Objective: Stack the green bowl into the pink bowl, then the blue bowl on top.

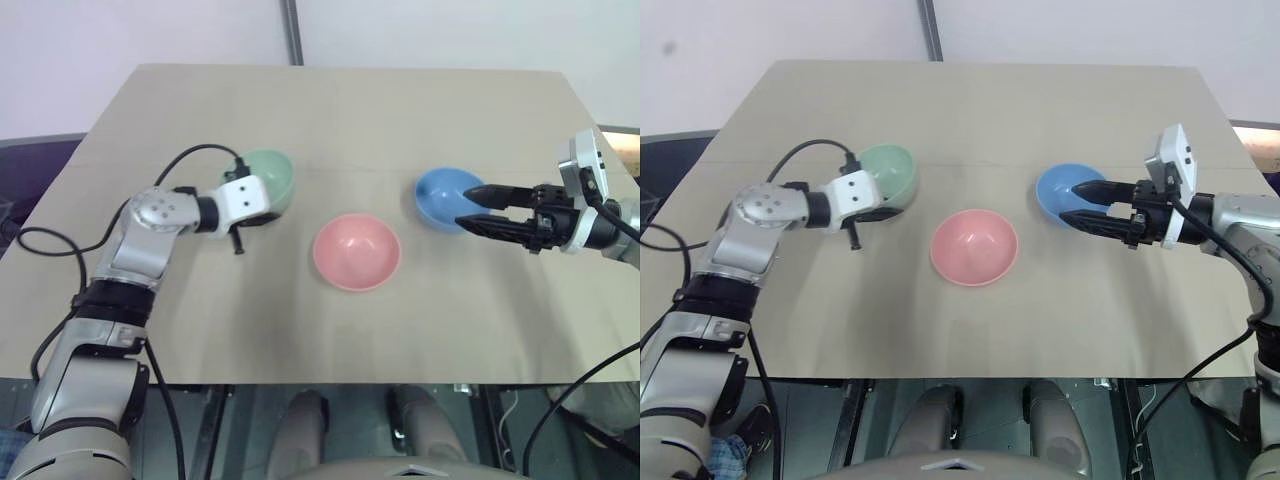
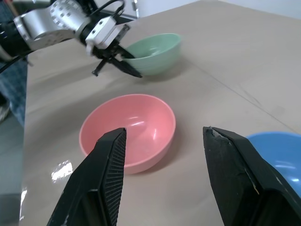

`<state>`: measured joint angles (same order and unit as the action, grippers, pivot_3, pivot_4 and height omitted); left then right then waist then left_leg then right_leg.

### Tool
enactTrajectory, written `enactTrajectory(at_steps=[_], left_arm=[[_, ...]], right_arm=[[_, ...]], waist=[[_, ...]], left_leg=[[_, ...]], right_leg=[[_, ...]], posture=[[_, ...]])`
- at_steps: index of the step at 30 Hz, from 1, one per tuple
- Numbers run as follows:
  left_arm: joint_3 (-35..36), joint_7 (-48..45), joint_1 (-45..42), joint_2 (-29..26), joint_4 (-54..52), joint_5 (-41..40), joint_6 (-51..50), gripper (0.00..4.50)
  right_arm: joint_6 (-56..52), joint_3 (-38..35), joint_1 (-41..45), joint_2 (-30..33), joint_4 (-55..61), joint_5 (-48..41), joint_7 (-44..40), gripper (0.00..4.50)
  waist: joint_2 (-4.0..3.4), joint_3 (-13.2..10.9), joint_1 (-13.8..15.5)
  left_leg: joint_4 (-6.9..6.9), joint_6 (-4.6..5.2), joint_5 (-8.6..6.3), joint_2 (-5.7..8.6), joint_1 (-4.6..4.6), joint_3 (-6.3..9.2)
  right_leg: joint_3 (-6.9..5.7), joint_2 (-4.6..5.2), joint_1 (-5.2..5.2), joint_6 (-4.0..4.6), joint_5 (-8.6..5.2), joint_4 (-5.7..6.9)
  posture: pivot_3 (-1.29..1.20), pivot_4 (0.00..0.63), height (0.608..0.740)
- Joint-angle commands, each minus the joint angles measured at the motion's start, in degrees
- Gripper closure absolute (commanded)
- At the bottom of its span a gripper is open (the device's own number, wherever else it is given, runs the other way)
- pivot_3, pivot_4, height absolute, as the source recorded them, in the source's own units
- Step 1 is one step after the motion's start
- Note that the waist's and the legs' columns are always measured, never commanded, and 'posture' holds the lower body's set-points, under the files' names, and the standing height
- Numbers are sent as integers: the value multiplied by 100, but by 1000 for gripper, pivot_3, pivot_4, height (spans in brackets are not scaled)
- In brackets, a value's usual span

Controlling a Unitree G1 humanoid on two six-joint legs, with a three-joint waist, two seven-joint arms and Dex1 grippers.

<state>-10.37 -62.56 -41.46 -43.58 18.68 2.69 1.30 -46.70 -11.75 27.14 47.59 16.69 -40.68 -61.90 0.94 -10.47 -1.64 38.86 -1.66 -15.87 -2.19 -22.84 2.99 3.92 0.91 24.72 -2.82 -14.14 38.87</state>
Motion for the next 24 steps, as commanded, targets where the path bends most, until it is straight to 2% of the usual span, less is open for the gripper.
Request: enactTrajectory(at_steps=[1, 7, 13, 22, 24], left_arm=[[-96, -399, -568, 232, -591, -295, -127, 4189], [-494, -965, -934, 560, -1514, -423, -361, 4189], [-854, -1769, -630, 349, -2647, -755, -568, 4189], [-963, -1984, -426, 154, -2671, -698, -526, 4189], [-962, -1986, -433, 106, -2495, -605, -391, 3549]], right_arm=[[165, -131, -17, 159, 6, -84, -106, 1616], [176, -159, -94, 241, 56, -133, -89, 1616], [103, -162, -134, 391, 88, -163, -56, 1616], [125, -162, -91, 388, 58, -221, 6, 1616], [122, -154, -100, 389, 57, -230, 9, 1616]], waist=[[0, 0, 1], [0, 0, -60], [-1, -1, -77], [-1, -1, -56], [-1, -1, -55]], left_leg=[[3, 0, 0, 0, 0, 0], [11, 0, 0, 0, 1, -1], [12, 1, 0, -1, 5, -1], [21, 4, -2, -1, 5, -1], [21, 4, -2, -1, 5, -1]], right_leg=[[0, 0, 0, 0, 0, 1], [3, -2, -2, -1, 0, 4], [6, -3, -2, -1, 0, 7], [5, -3, -10, -2, 0, 5], [5, -3, -10, -2, 0, 5]], posture=[[0, 150, 740], [0, 150, 740], [0, 150, 740], [0, 150, 740], [0, 150, 740]])
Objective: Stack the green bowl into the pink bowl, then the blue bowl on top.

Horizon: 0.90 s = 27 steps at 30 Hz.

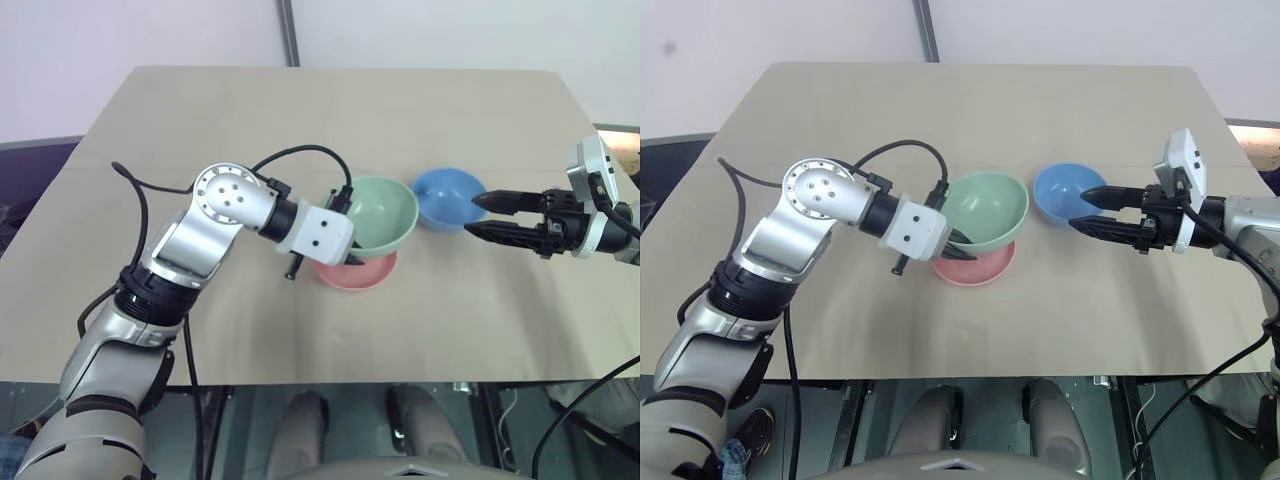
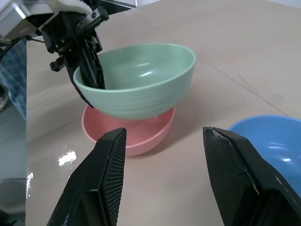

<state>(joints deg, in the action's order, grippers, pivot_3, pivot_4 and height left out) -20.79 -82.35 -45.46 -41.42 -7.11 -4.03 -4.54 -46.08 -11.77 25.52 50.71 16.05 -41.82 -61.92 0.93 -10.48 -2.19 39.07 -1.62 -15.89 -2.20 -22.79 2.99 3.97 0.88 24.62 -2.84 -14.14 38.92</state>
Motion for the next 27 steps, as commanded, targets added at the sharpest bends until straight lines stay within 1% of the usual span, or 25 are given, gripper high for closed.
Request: enactTrajectory(at_steps=[1, 2, 3, 5, 6, 7, 10, 12, 15, 16, 19, 23, 25, 27], left_arm=[[95, -50, -22, -120, 121, 28, 218, 3302], [124, -73, -13, -106, 112, -49, 154, 2916], [129, -153, 8, -125, 48, -159, 19, 2334], [144, -172, 29, -102, -23, -272, -135, 1445], [168, -126, 38, -63, -56, -319, -215, 1072], [217, -101, 50, -34, -109, -417, -293, 960], [462, 97, 8, 76, -164, -685, -481, 960], [745, 229, -87, 120, -156, -999, -820, 960], [1297, 473, -286, 114, -164, -1680, -1805, 960], [1630, 586, -342, 58, -168, -2103, -2334, 960], [2405, 1032, -366, -88, -163, -2925, -3505, 960], [2996, 1650, -4, -427, -117, -3200, -4343, 960], [3291, 1959, 203, -529, -68, -3354, -4712, 960], [3577, 2033, 484, -678, -154, -3572, -4945, 960]], right_arm=[[71, -142, 64, 72, 111, -110, 16, 1616], [84, -133, 68, 70, 98, -100, 17, 1616], [90, -126, 73, 70, 90, -94, 18, 1616], [97, -118, 83, 64, 81, -91, 25, 1616], [86, -115, 87, 62, 85, -99, 29, 1616], [85, -111, 87, 61, 87, -102, 27, 1616], [69, -114, 80, 62, 101, -117, 33, 1616], [66, -115, 65, 65, 109, -119, 32, 1616], [81, -114, 28, 77, 116, -117, 6, 1616], [97, -86, 25, 70, 104, -96, -3, 1616], [81, 35, 72, 59, 62, -9, 37, 1616], [-36, 312, 227, 100, -115, 196, 147, 1616], [-11, 551, 340, 134, -279, 440, 229, 1616], [69, 813, 453, 149, -454, 728, 277, 1616]], waist=[[0, 0, 0], [0, 0, 0], [0, 0, 0], [0, 0, -1], [0, 0, 0], [0, 0, 0], [0, 0, 1], [0, 0, 1], [1, -1, -6], [1, -1, -12], [0, -1, -33], [0, 0, -32], [0, 0, -29], [0, -1, -24]], left_leg=[[0, 0, 0, 0, 0, 0], [0, 0, 0, 0, 0, 0], [1, 0, 0, 0, 0, 0], [1, 1, 0, 0, 0, 0], [1, 1, 0, 0, 0, 0], [1, 1, -1, 0, 0, 0], [3, 2, -1, 0, -1, 0], [3, 2, -1, 0, 0, 0], [4, 2, -1, 0, -1, 1], [5, 3, -1, -1, -1, 2], [5, 6, -3, -1, 1, 1], [5, 7, -4, -3, 3, 2], [5, 7, -4, -2, 4, 1], [6, 7, -4, -3, 4, 1]], right_leg=[[0, 0, 0, 0, 0, 0], [0, 0, 0, 0, 0, 0], [0, 0, 0, 0, 0, 0], [0, 0, 0, 0, 0, 0], [0, 0, 0, 0, 0, 0], [0, 0, 0, 0, 0, 0], [0, 0, -1, 0, 0, 1], [0, 0, -1, 0, 0, 1], [-1, 0, 0, 0, 0, 2], [-1, 0, 0, -1, 0, 3], [-1, 0, 0, -1, -1, 2], [-1, -1, -1, -1, -1, 3], [-1, 0, -1, -1, -1, 3], [-1, 0, -1, -1, -1, 3]], posture=[[0, 150, 740], [0, 150, 740], [0, 150, 740], [0, 150, 740], [0, 150, 740], [0, 150, 740], [0, 150, 740], [0, 150, 740], [0, 150, 740], [0, 150, 740], [0, 150, 740], [0, 150, 740], [0, 150, 740], [0, 150, 740]])
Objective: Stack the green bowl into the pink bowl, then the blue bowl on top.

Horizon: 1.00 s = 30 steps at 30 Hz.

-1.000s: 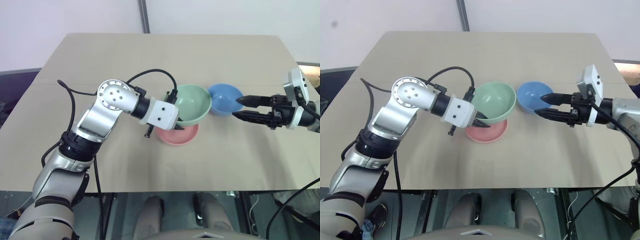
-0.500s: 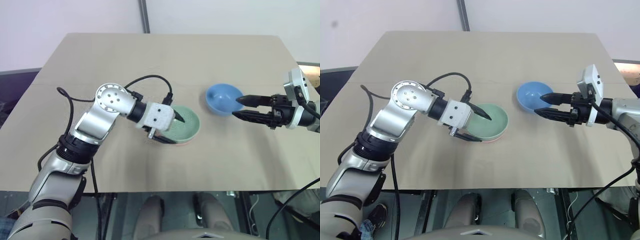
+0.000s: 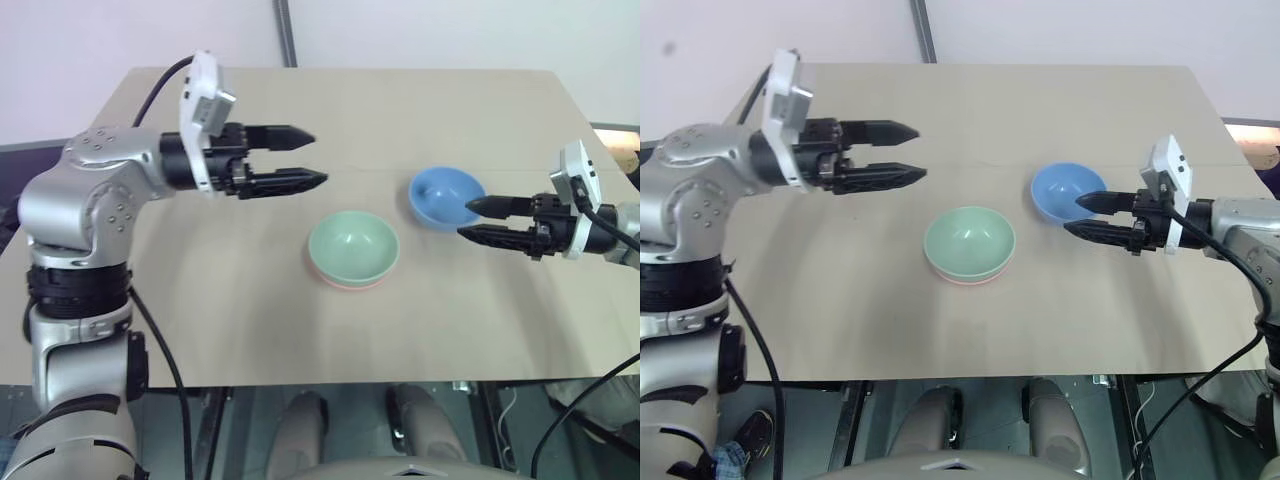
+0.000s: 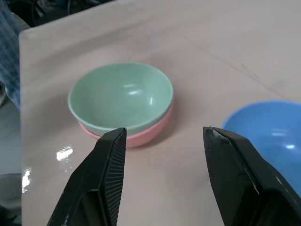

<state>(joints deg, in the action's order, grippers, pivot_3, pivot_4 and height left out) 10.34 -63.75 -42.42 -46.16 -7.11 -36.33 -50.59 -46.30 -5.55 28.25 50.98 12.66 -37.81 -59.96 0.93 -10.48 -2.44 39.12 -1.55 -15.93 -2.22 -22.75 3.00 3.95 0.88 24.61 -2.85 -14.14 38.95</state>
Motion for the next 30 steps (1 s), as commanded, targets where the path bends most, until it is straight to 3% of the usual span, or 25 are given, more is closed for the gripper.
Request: enactTrajectory(at_steps=[1, 12, 19, 23, 28, 30], left_arm=[[602, 149, 316, -279, -227, -496, -473, 960], [2080, -69, 1815, -950, -721, -1930, -1207, 960], [2342, -21, 2401, -1137, -937, -2197, -1107, 960], [2279, 68, 2457, -1117, -984, -2238, -1012, 960], [2274, 112, 2418, -1103, -941, -2321, -915, 895], [2253, 136, 2421, -1112, -942, -2355, -899, 895]], right_arm=[[132, 321, 245, 120, -208, 487, 125, 1616], [530, 1537, 1083, -341, -1070, 1759, 231, 1616], [1074, 2354, 1561, -529, -1573, 2843, 247, 1616], [1987, 2920, 1848, -611, -1782, 3796, 340, 1616], [2162, 3033, 1846, -687, -1568, 4081, 110, 3368], [2168, 2992, 1833, -730, -1546, 4130, 66, 4317]], waist=[[0, 0, 2], [-1, -2, 1], [-2, -3, 24], [-2, -3, 8], [-2, -3, 6], [-2, -3, 6]], left_leg=[[0, 0, 0, 0, -1, 0], [-3, -1, 0, -3, -1, -3], [-3, -1, 0, -2, -2, -3], [-4, -1, 0, -2, -3, -5], [-6, -2, 0, -3, -5, -5], [-6, -2, 0, -2, -5, -5]], right_leg=[[0, 0, 0, 0, 0, 0], [-1, 1, 4, 1, 0, -2], [-3, 2, 5, 1, -1, -4], [-2, 2, 7, 2, 0, -3], [-2, 3, 10, 2, 0, -5], [-2, 3, 10, 2, 0, -4]], posture=[[0, 150, 740], [0, 150, 740], [0, 150, 740], [0, 150, 740], [0, 150, 740], [0, 150, 740]])
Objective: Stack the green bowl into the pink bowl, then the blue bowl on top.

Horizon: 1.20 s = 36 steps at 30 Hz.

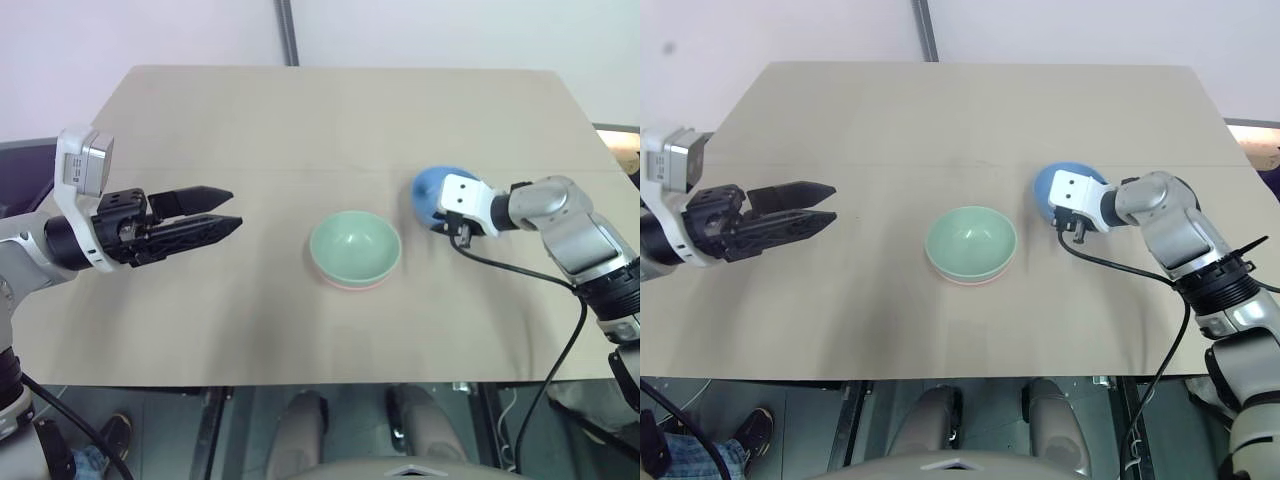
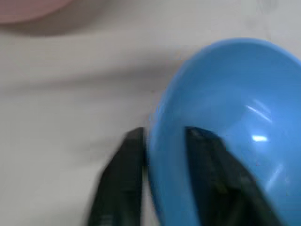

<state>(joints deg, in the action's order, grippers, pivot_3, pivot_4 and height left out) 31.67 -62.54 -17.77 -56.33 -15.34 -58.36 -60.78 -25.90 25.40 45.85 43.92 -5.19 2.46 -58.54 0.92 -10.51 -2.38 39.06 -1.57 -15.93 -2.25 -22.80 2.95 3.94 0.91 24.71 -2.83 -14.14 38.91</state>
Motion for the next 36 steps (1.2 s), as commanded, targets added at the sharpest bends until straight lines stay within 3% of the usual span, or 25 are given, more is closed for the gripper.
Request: enactTrajectory(at_steps=[1, 9, 15, 21, 24, 30, 31, 34, 36], left_arm=[[110, 24, -28, -103, -127, -169, 127, 895], [5, -51, -42, -129, -118, -236, 180, 895], [-182, -102, -81, -184, -87, -222, 265, 895], [-482, -252, -174, -266, 88, -67, 450, 895], [-702, -329, -246, -254, 146, 30, 569, 895], [-901, -397, -399, -268, 266, 130, 670, 895], [-924, -413, -421, -285, 280, 143, 682, 895], [-936, -440, -461, -312, 305, 159, 679, 895], [-928, -450, -463, -318, 301, 175, 676, 895]], right_arm=[[140, -123, 60, -35, 241, 131, -99, 4420], [-206, -353, 104, -152, 593, 28, -269, 4420], [-1014, -1061, 362, -424, 1709, -1410, -969, 4420], [-2000, -1595, 645, -868, 2614, -2933, -1070, 4420], [-1938, -1329, 619, -1059, 2828, -2995, -969, 4420], [-1348, -317, 345, -1047, 2814, -2187, -799, 4420], [-1279, -136, 346, -1003, 2787, -1994, -757, 3838], [-1196, -5, 320, -1011, 2763, -1838, -700, 3018], [-1195, -122, 302, -1137, 2713, -1865, -552, 2008]], waist=[[0, 0, 0], [0, 0, 0], [-3, -2, -10], [-2, -1, 15], [-1, -1, 11], [-2, -1, -1], [-2, -1, -2], [-2, -1, -5], [-2, -1, -6]], left_leg=[[0, 0, 0, 0, 0, 0], [0, 0, 0, 0, 1, 0], [-1, 0, 0, 0, 1, 2], [-1, 0, 0, 0, 0, 7], [-1, 0, 0, 0, 1, 7], [-1, 0, 0, 0, 0, 5], [-1, 0, 0, 0, -1, 5], [-1, 0, 0, 0, -2, 5], [-1, 0, 0, 0, -2, 5]], right_leg=[[0, 0, 0, 0, 0, 1], [0, -1, 0, 0, 0, 1], [0, -1, 1, 0, 0, 2], [-3, -1, -2, 0, 0, 1], [-5, -1, -2, 0, 0, 1], [-4, -1, 0, 0, 0, 2], [-4, -2, 2, 0, 0, 1], [-4, -2, 3, 0, 0, 2], [-4, -2, 3, 0, 0, 2]], posture=[[0, 150, 740], [0, 150, 740], [0, 150, 740], [0, 150, 740], [0, 150, 740], [0, 150, 740], [0, 150, 740], [0, 150, 740], [0, 150, 740]])
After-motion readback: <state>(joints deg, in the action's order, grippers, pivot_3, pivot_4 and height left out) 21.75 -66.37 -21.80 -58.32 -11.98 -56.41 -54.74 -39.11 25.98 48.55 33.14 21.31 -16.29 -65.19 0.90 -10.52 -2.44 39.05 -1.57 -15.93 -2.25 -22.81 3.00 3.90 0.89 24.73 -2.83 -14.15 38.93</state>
